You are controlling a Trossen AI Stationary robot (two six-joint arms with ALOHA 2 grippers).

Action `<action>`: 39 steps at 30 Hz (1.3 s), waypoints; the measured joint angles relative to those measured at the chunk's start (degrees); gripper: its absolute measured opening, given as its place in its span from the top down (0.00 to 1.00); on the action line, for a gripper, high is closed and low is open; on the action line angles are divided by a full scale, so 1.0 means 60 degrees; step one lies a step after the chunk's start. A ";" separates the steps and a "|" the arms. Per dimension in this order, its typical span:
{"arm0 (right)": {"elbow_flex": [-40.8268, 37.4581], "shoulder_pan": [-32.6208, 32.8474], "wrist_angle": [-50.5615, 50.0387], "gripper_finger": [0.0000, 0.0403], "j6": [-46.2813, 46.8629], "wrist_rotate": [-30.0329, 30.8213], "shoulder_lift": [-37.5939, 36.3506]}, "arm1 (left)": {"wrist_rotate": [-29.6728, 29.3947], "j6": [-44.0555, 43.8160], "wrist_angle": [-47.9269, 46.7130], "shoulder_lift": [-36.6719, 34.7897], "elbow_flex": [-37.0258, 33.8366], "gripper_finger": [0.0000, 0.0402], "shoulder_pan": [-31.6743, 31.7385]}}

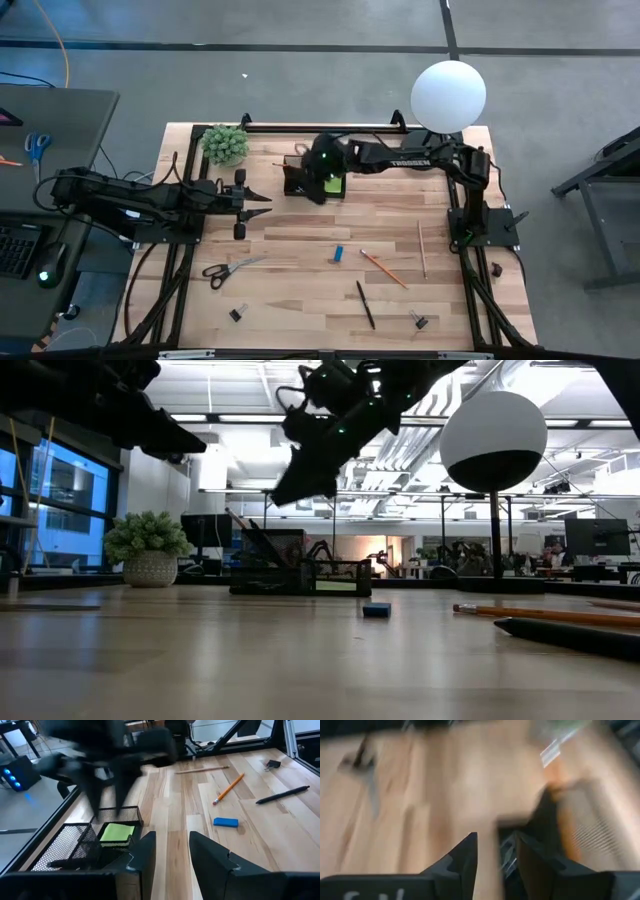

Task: Pick and place office supplies into organizer
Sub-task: Put the yellow pencil into the organizer bin

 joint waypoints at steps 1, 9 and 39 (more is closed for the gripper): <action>0.0000 0.0125 -0.0462 0.70 -0.0140 -0.0102 0.0000 | 0.0000 0.0000 0.0000 0.0000 0.0000 0.74 -0.0001; 0.0000 0.1512 -0.2696 0.73 0.0315 0.0373 0.0000 | 0.0053 -0.0053 0.0000 0.0000 0.0000 0.74 0.0000; -0.1292 0.5828 -0.7278 0.76 0.7944 0.2992 -0.0166 | 0.2288 -0.0251 0.0029 0.0000 0.0000 0.74 0.0000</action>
